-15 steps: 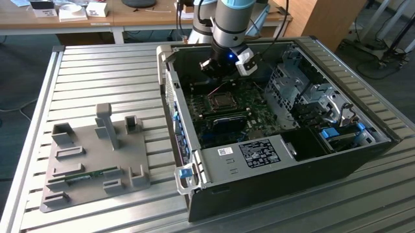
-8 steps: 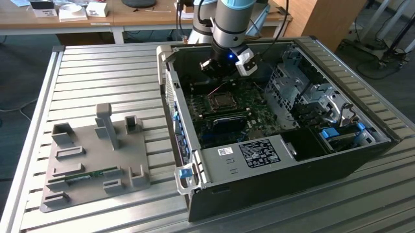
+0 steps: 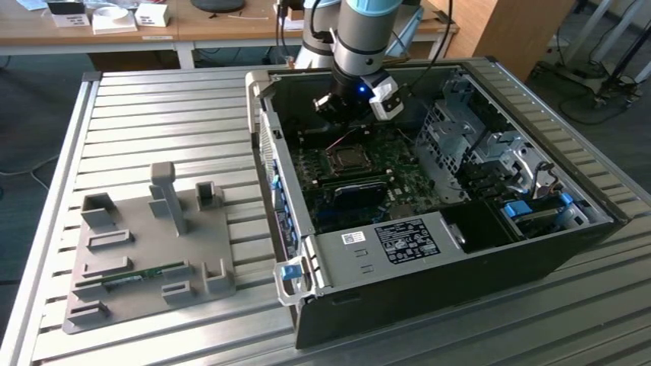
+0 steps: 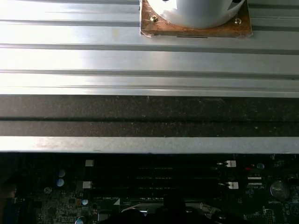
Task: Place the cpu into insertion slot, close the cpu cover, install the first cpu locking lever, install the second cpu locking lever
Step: 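Install the first cpu locking lever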
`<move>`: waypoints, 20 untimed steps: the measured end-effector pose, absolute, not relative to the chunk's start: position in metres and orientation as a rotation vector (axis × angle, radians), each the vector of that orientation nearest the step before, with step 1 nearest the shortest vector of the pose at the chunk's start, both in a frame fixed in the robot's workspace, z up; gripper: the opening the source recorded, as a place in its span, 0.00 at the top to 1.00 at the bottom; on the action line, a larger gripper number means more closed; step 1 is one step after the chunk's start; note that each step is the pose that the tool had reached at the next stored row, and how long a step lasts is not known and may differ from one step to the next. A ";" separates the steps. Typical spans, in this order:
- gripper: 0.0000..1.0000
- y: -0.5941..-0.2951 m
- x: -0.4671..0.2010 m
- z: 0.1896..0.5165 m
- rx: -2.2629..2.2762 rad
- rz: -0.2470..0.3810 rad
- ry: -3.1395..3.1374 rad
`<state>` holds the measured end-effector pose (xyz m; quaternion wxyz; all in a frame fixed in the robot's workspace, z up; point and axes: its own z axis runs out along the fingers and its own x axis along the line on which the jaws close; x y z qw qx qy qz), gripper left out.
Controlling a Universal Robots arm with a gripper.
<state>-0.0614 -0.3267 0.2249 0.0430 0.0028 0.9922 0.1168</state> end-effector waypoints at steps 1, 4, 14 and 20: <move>0.89 -0.327 -0.061 0.225 0.009 0.357 3.035; 0.89 -0.327 -0.061 0.225 0.009 0.357 3.035; 0.89 -0.327 -0.061 0.222 0.009 0.356 3.035; 0.89 -0.327 -0.060 0.222 0.009 0.356 3.035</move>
